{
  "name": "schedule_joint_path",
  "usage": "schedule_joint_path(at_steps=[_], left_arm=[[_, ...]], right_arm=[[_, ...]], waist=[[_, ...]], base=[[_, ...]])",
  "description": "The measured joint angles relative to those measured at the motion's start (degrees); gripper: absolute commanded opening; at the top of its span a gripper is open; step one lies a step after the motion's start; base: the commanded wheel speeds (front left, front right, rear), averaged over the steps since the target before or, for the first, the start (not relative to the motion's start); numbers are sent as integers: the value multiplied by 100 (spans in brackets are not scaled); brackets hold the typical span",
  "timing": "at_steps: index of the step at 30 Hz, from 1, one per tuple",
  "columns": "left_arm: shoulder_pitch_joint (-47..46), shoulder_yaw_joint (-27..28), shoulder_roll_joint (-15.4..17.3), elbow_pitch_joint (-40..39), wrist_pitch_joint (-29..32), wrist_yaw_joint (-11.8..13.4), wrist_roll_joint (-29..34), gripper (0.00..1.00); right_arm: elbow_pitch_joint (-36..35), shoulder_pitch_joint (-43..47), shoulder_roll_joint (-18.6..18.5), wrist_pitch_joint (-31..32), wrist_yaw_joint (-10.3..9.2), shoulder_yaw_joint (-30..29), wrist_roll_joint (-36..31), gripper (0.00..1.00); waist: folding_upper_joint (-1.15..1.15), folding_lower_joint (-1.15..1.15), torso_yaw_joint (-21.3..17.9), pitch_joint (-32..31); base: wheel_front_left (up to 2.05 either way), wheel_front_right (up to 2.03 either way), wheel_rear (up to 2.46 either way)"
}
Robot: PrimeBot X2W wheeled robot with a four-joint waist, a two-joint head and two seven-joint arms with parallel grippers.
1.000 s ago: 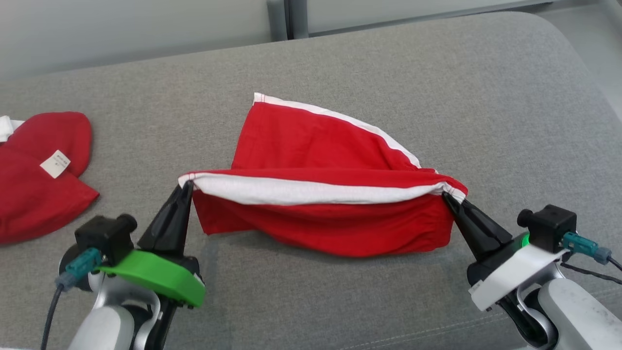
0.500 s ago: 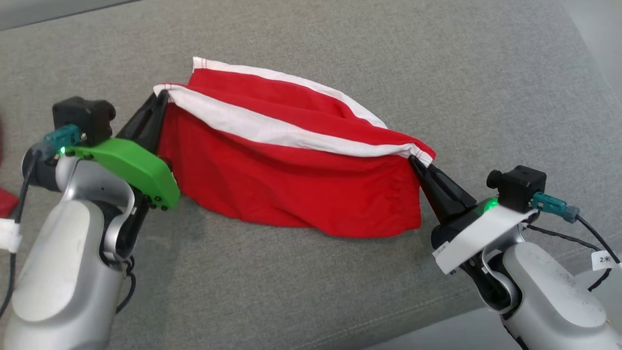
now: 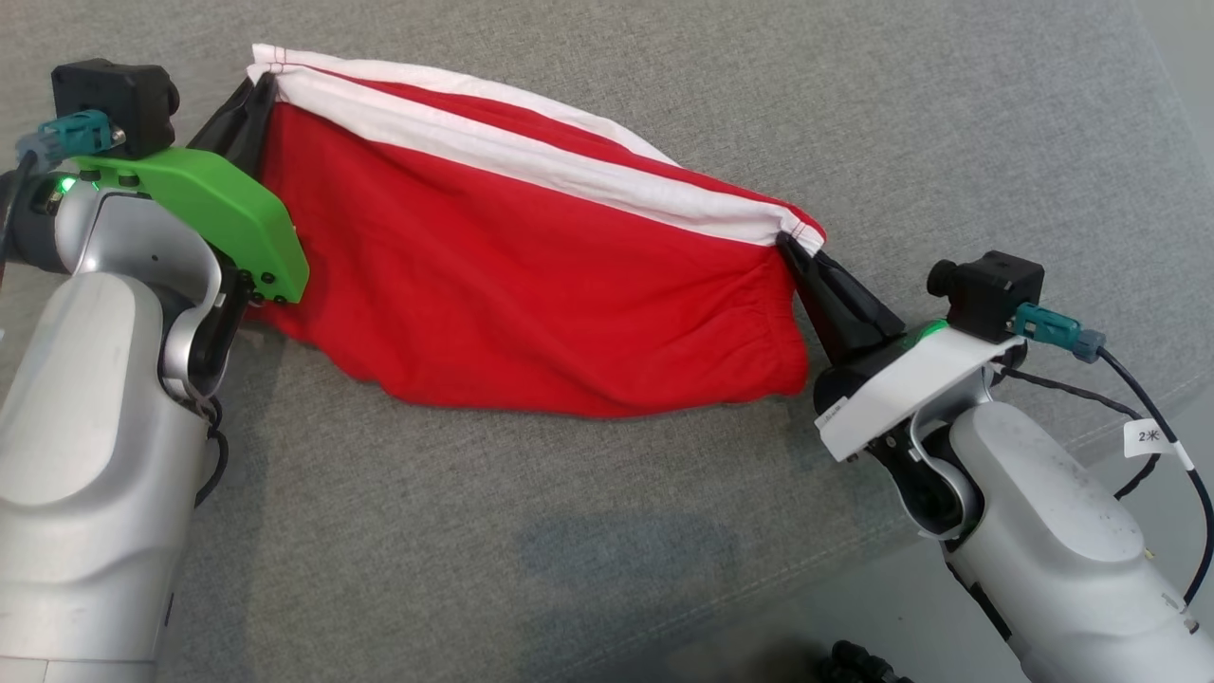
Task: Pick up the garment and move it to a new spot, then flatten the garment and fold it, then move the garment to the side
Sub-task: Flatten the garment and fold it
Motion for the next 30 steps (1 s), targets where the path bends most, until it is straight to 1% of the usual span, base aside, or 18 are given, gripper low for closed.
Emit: schedule_joint_path(at_steps=[5, 6, 7, 9, 10, 11, 12, 16, 22, 25, 30], left_arm=[[-211, -8, -13, 365, -93, -25, 20, 0], [-253, -12, -20, 432, -124, -38, 27, 15], [-294, -15, -22, 502, -130, -60, 41, 22], [-354, -18, -41, 603, -182, -66, 43, 38], [-394, -20, -48, 679, -190, -67, 43, 49], [-424, -21, -51, 724, -234, -67, 44, 89], [-456, -21, -51, 777, -257, -68, 44, 100], [-605, -21, -71, 984, -410, -71, 59, 100], [-633, -101, -200, 1274, -587, -123, 60, 100], [-633, -122, -283, 1384, -699, -170, 55, 100], [-597, -123, -371, 1733, -693, -201, -23, 100]], right_arm=[[242, -141, 102, -11, 0, 47, 18, 0], [281, -169, 114, -32, 0, 64, 18, 0], [322, -192, 124, -54, 1, 74, 19, 8], [396, -236, 132, -57, 1, 99, 35, 38], [421, -265, 137, -58, 1, 115, 59, 77], [443, -282, 142, -67, 1, 129, 69, 100], [468, -293, 144, -86, 1, 145, 69, 100], [548, -331, 136, -109, 1, 203, 69, 100], [623, -374, 8, -135, 1, 218, 59, 100], [647, -366, -141, -160, 1, 82, 56, 100], [678, -236, -355, -176, 1, -187, 54, 100]], waist=[[0, 0, -84, 118], [0, 0, -93, 129], [0, 0, -101, 137], [0, 0, -109, 145], [0, 0, -111, 147], [0, 0, -112, 147], [0, 0, -112, 146], [0, 0, -108, 118], [0, 0, -80, -5], [0, 0, -55, -87], [0, 0, 6, -261]], base=[[0, 0, 0], [0, 0, 0], [0, 0, 0], [0, 0, 0], [0, 0, 0], [0, 0, 0], [0, 0, 0], [0, 0, 0], [0, 0, 0], [0, 0, 0], [0, 0, 0]])
